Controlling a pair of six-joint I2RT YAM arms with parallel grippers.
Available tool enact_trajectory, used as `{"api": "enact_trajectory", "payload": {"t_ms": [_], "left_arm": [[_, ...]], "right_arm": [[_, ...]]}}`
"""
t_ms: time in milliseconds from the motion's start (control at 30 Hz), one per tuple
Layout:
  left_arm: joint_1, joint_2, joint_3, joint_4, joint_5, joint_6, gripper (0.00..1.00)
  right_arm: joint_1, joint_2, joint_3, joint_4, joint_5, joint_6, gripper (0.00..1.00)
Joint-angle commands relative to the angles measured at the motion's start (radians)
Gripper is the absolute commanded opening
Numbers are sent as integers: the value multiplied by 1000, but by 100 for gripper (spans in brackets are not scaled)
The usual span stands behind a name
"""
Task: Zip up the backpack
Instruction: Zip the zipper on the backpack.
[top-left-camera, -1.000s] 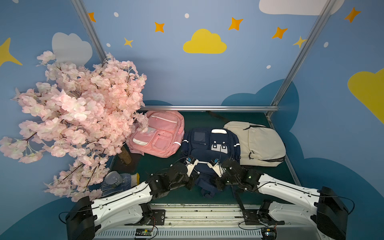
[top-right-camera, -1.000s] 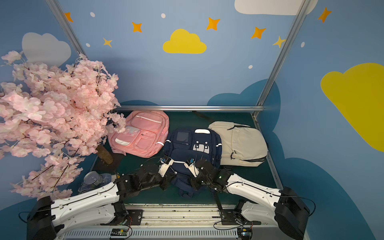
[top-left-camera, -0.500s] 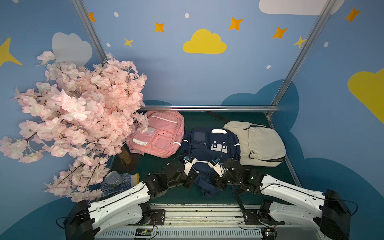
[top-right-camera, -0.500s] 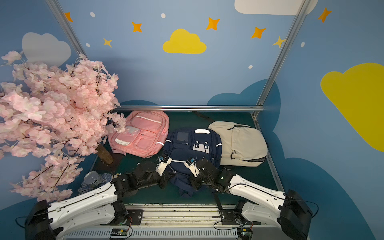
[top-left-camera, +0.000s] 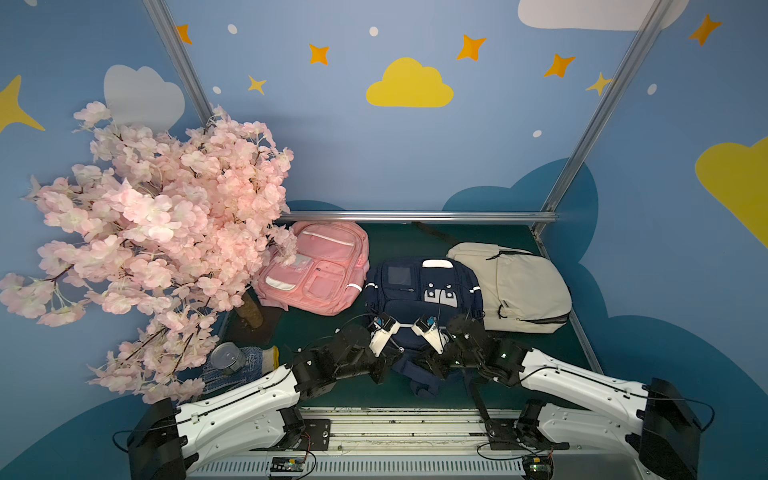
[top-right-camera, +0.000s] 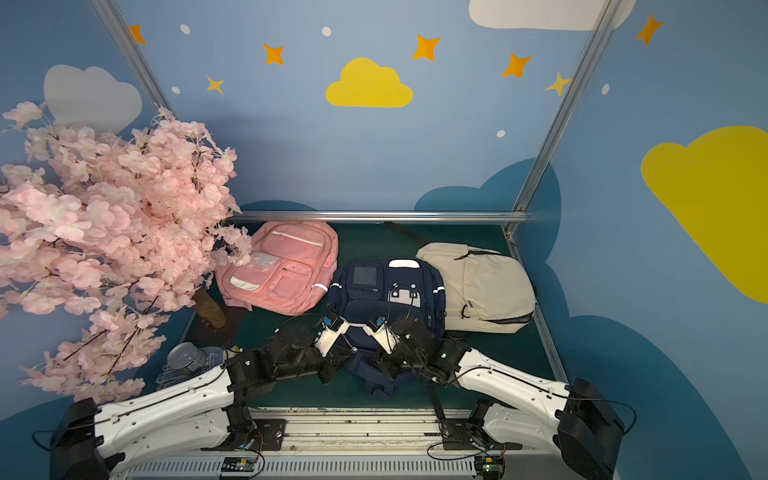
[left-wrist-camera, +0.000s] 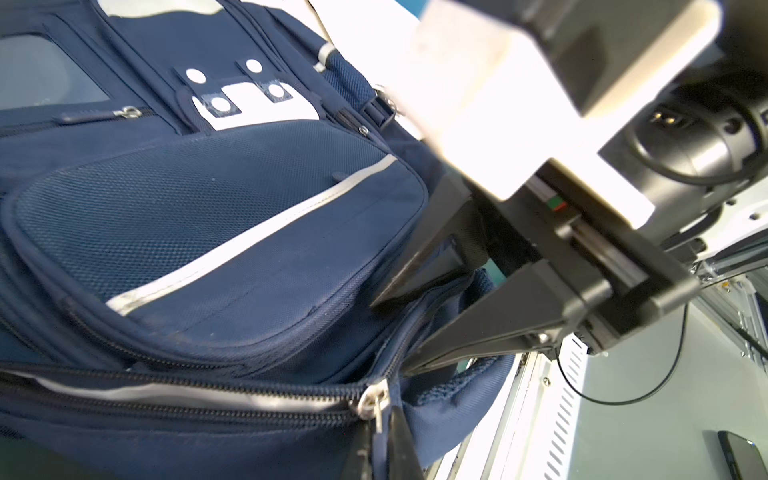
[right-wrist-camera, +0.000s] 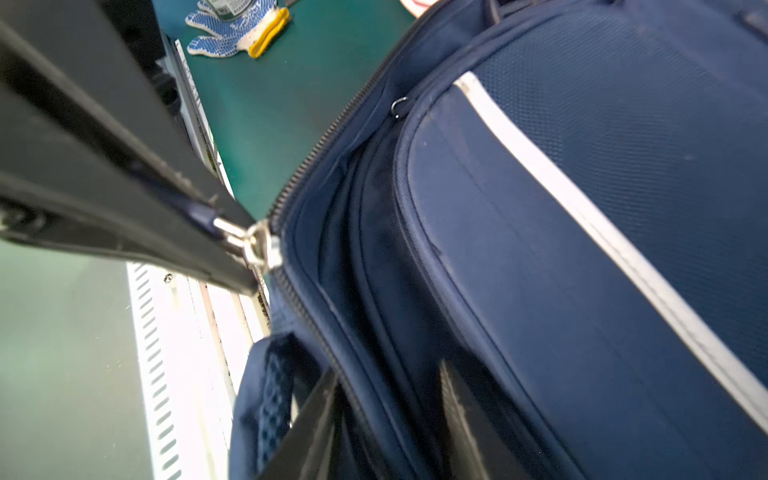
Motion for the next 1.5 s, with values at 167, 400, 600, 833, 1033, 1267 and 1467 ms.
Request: {"api": "enact_trajectory", "payload": {"t_ms": [167, 400, 600, 833, 1033, 1267, 1467], "left_arm": [[22, 4, 52, -26, -86, 2, 3], [233, -7, 34, -116, -55, -67, 2], [345, 26, 33, -104, -28, -82, 2], [253, 73, 60, 17, 31, -53, 2], [120, 55, 90, 58, 1, 0, 2], [42, 60, 109, 78, -21, 14, 3], [26, 55, 102, 75, -49, 9, 2]], "right_arm": [[1, -23, 31, -113, 121, 17, 0], [7, -109, 23, -317, 332, 123, 0], [7, -193, 12, -417, 494, 208, 0], [7, -305, -9, -344, 391, 156, 5], [9, -320, 7, -218, 161, 69, 42], [19, -195, 47, -153, 53, 35, 49], [33, -133, 48, -135, 84, 34, 37]]}}
